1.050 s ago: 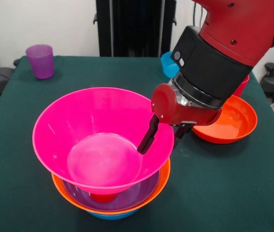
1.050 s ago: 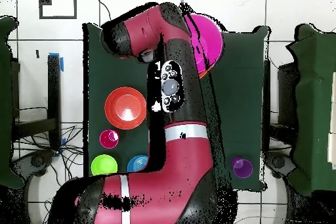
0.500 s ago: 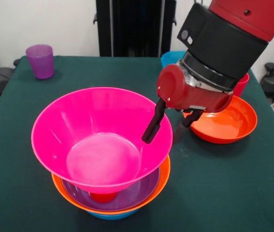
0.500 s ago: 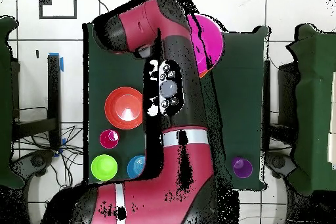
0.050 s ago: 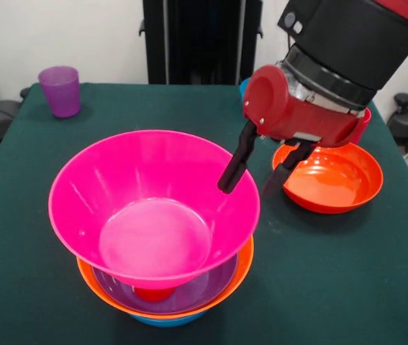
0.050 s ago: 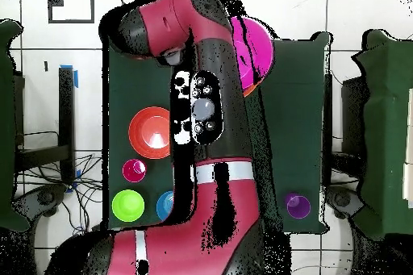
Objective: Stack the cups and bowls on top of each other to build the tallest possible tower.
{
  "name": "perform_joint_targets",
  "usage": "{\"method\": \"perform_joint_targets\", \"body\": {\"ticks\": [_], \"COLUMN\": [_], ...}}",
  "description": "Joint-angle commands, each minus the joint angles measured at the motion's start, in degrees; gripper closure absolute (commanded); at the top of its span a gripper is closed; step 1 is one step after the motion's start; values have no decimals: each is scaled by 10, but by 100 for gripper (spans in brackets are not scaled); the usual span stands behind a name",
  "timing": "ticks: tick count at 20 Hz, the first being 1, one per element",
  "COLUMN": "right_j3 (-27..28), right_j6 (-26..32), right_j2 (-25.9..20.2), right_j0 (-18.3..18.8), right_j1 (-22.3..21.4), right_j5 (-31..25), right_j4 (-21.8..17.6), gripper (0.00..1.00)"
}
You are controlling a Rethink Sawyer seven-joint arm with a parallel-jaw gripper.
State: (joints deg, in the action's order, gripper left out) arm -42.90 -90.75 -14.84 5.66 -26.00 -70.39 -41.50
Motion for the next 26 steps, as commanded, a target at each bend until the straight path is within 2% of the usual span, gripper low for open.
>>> {"method": "perform_joint_targets", "body": {"ticks": [1,11,16,26], "right_j3": [36,66,75,121], "right_j6": [152,145,104,41], "right_j2": [-40,-52,-61,-57], "right_j0": [-19,-24,-30,-74], "right_j1": [-4,-6,8,37], "right_j5": [-111,-168,-190,-230], "right_j4": [9,34,65,82], "gripper": [0,0,0,0]}}
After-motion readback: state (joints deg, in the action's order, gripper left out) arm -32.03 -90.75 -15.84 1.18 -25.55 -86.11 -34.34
